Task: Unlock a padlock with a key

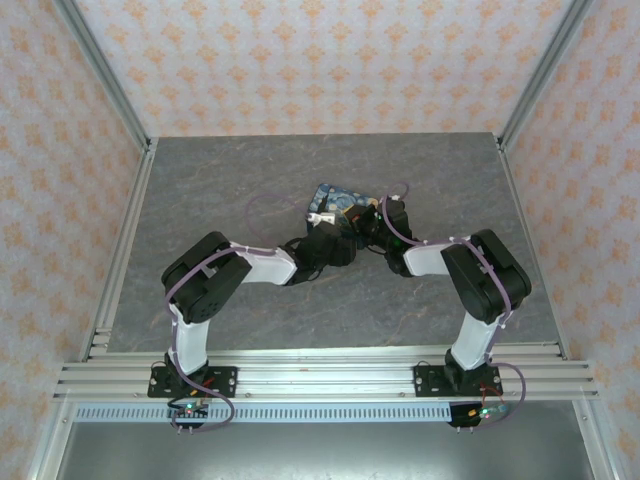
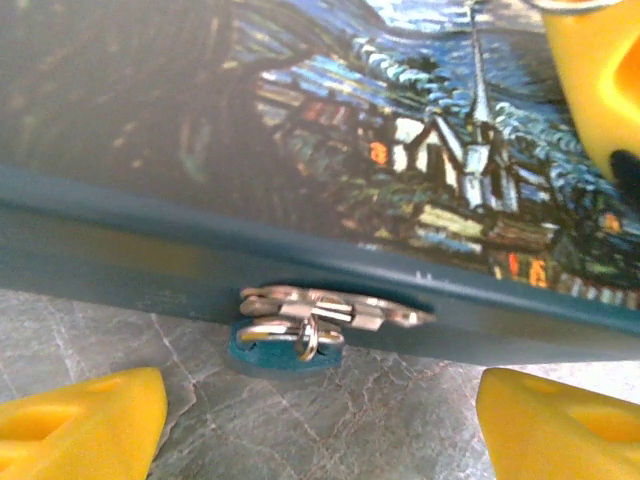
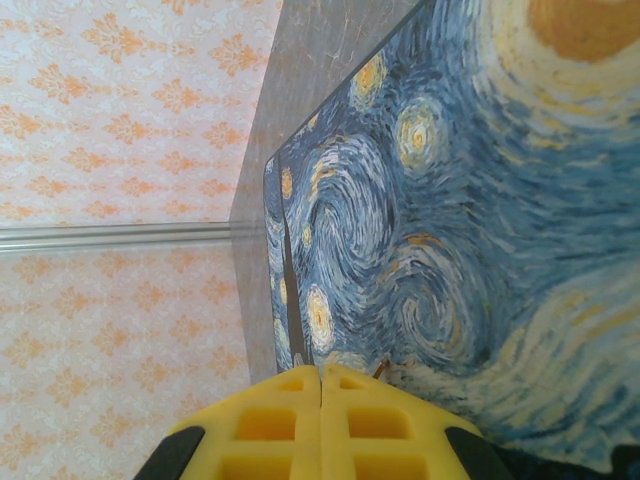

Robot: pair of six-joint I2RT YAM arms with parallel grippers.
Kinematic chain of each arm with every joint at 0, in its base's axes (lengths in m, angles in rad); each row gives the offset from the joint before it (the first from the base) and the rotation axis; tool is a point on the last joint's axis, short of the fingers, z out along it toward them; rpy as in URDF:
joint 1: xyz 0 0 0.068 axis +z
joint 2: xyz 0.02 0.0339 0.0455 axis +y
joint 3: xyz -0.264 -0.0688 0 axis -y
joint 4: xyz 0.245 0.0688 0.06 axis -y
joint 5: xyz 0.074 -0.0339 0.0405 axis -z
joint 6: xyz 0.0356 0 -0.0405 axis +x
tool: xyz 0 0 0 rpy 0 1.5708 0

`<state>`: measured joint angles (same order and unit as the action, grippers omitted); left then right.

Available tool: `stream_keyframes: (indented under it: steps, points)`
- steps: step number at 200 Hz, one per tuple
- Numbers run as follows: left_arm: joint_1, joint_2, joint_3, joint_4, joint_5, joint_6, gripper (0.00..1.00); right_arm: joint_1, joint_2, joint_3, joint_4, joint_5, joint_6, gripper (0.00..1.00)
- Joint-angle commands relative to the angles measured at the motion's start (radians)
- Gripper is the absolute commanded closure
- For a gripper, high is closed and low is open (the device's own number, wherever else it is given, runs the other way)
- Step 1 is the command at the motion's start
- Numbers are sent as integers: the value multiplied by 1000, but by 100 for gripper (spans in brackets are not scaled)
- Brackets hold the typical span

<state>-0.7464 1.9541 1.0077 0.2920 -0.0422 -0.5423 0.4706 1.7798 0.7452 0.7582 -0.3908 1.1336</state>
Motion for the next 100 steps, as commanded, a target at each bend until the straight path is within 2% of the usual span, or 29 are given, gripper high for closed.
stream_keyframes:
  steps: [1,51,100]
  points:
    - [3,67,49,-70,-27,68,18,8,44,-7,-51,-8,6,100]
    - [4,108,51,56,97,94,17,7,53,-21,-36,-10,10,100]
    - [24,66,-114,411,239,-23,18,7,52,-29,-34,-9,10,100]
